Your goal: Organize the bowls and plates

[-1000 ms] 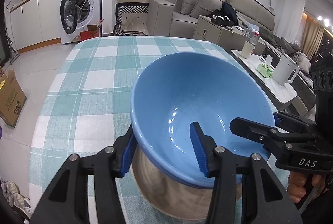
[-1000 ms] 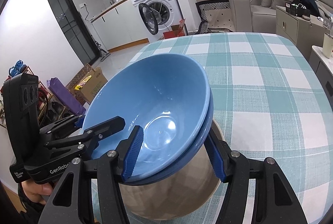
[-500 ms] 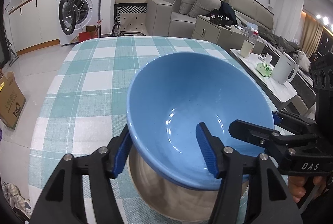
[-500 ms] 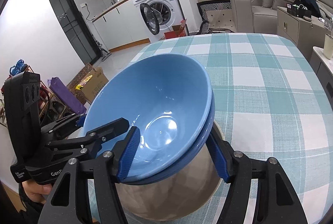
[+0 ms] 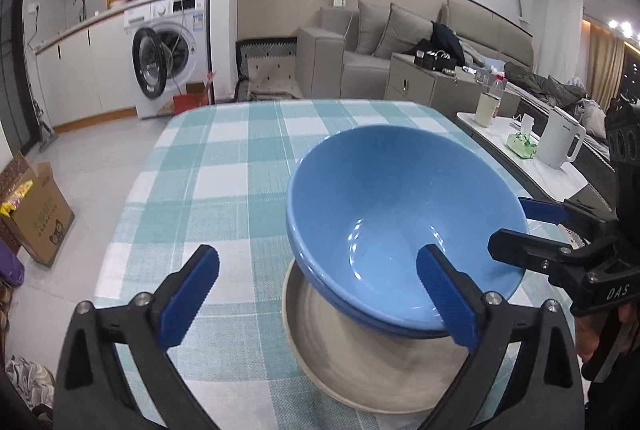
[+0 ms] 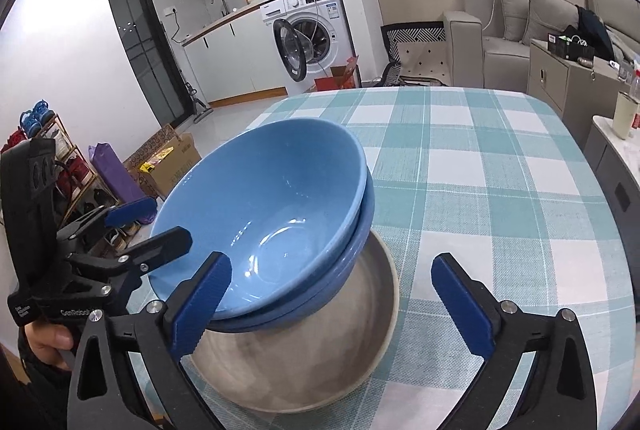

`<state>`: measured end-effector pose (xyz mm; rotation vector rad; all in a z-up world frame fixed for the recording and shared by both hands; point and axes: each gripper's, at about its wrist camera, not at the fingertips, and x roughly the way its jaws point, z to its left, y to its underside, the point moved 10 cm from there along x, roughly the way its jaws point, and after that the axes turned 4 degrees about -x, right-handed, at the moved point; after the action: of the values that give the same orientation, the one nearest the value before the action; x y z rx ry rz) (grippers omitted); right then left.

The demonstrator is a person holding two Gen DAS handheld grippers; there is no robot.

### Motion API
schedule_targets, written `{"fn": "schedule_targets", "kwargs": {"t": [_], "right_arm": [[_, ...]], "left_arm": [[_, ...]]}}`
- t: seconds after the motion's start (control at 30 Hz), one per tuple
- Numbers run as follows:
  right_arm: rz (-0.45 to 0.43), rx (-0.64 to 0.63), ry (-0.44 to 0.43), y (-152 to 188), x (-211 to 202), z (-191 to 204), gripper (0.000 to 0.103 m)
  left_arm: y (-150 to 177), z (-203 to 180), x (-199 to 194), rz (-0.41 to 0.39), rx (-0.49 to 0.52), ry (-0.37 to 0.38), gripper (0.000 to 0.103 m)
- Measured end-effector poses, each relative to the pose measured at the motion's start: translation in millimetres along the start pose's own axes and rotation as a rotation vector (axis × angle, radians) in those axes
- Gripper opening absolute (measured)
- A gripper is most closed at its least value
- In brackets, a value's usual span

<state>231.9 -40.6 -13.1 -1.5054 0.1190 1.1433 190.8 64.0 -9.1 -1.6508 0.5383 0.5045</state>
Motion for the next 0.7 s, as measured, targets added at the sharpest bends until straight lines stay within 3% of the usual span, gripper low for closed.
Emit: {"fn": "schedule_targets", "kwargs": {"t": [0.7], "right_arm": [[-0.132, -0.077, -0.046, 9, -34, -3, 0.102]], "left_arm": [[1, -13, -31, -0.125, 0.056, -0.004, 0.103]]}}
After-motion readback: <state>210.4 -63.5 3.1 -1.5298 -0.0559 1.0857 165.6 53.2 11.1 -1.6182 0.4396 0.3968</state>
